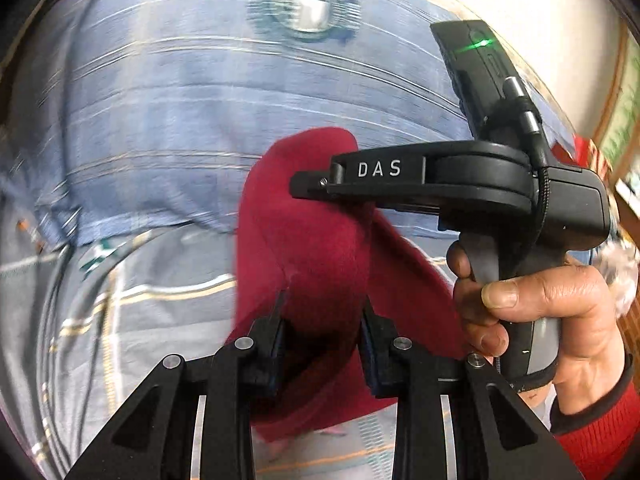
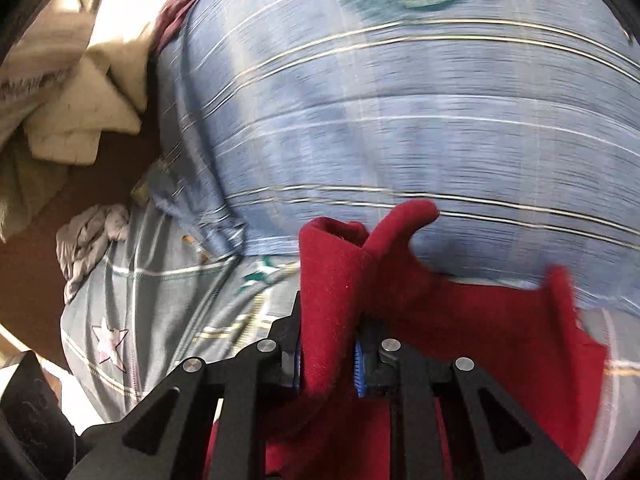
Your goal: Fold small clothes
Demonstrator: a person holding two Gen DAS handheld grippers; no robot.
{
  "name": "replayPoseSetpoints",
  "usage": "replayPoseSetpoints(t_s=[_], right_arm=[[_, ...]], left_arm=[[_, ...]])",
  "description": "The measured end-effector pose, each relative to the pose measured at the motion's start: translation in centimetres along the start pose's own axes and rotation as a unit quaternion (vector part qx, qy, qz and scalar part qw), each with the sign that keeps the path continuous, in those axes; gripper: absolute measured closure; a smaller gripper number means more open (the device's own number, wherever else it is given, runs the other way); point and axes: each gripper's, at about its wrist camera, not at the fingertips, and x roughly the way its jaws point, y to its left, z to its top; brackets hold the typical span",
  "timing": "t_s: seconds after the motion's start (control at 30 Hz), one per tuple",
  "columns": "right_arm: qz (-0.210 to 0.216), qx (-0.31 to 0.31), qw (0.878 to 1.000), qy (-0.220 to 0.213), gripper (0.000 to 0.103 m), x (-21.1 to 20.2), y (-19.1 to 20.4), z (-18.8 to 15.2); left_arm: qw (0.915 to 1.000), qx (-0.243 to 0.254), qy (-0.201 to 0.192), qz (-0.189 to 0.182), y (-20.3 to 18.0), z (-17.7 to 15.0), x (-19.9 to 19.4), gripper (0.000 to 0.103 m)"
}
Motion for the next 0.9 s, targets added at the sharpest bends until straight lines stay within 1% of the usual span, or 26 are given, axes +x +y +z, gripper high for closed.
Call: replayPoseSetpoints(t_s=[0.13,0.23,0.3,0.37,0.4,0.43,0.47,0.5,0.53,0.57,0.6,0.63,0.67,0.7,0.73,0.77,0.8,0.83,0.87,0.9], right_arm=[[-0.017,0.042,0.999,-0.012,0.087,-3.1,-5.3,-1.0],[-0.036,0.067,0.997,-0.013,0.087,-4.4,-8.9,-2.1],[-0.051,0.084,0.995,-0.015,0.088,-4.8,-11.1,-2.7],[-0.077,0.093,0.993,-0.013,0.088,-4.6,-13.2,-3.0],[-0.098,0.099,0.990,-0.009,0.088,-4.0,-14.3,-3.3],[-0.110,0.103,0.989,-0.004,0.088,-3.4,-15.0,-3.6],[-0.117,0.112,0.987,0.005,0.088,-2.7,-15.8,-4.0],[-0.117,0.131,0.984,0.018,0.088,-1.6,-16.8,-4.7],[-0.115,0.142,0.983,0.022,0.087,-1.2,-17.5,-5.1],[-0.109,0.155,0.982,0.017,0.084,-1.1,-17.9,-5.6],[-0.102,0.167,0.981,0.009,0.081,-1.5,-18.3,-5.9],[-0.095,0.178,0.979,0.001,0.073,-2.1,-18.5,-6.2],[-0.091,0.189,0.978,-0.003,0.063,-2.9,-18.5,-6.4],[-0.086,0.200,0.976,-0.004,0.055,-3.9,-18.5,-6.7],[-0.073,0.208,0.975,-0.008,0.043,-5.2,-18.2,-7.1],[-0.061,0.209,0.976,-0.015,0.034,-6.1,-18.0,-7.4],[-0.049,0.205,0.977,-0.027,0.030,-7.6,-17.2,-8.0],[-0.043,0.201,0.978,-0.031,0.024,-8.3,-16.5,-8.5],[-0.039,0.197,0.979,-0.032,0.019,-8.9,-16.1,-8.8],[-0.037,0.193,0.980,-0.022,0.017,-9.0,-15.2,-9.5]], left_arm=[[0.9993,0.024,0.020,-0.019,-3.8,0.3,2.6,0.075],[0.9980,0.037,0.042,-0.029,-6.3,0.2,5.4,0.075],[0.9972,0.035,0.058,-0.031,-7.3,0.1,7.2,0.075],[0.9960,0.028,0.077,-0.038,-7.7,-0.2,8.6,0.074],[0.9952,0.025,0.086,-0.041,-7.7,-0.4,9.1,0.073],[0.9943,0.023,0.094,-0.044,-7.5,-0.6,9.4,0.072],[0.9933,0.023,0.099,-0.054,-7.3,-0.7,9.2,0.070],[0.9926,0.022,0.100,-0.066,-7.1,-0.7,8.6,0.067],[0.9913,0.023,0.101,-0.080,-6.7,-0.6,7.4,0.063],[0.9909,0.024,0.101,-0.086,-6.4,-0.6,6.5,0.053],[0.9911,0.026,0.093,-0.092,-5.8,-0.5,4.7,0.043],[0.9919,0.029,0.081,-0.093,-5.1,-0.6,3.2,0.039],[0.9933,0.039,0.065,-0.087,-4.3,-0.7,1.4,0.037],[0.9947,0.051,0.053,-0.072,-3.4,-0.9,0.0,0.037],[0.9962,0.058,0.042,-0.050,-2.4,-1.1,-1.0,0.037],[0.9971,0.061,0.033,-0.031,-1.6,-1.4,-1.8,0.037],[0.9977,0.061,0.027,-0.011,-0.7,-1.7,-2.3,0.037],[0.9981,0.056,0.028,0.004,0.1,-1.9,-2.5,0.037],[0.9982,0.048,0.033,0.013,0.8,-2.1,-2.3,0.037],[0.9984,0.030,0.044,0.021,1.8,-2.4,-1.9,0.037]])
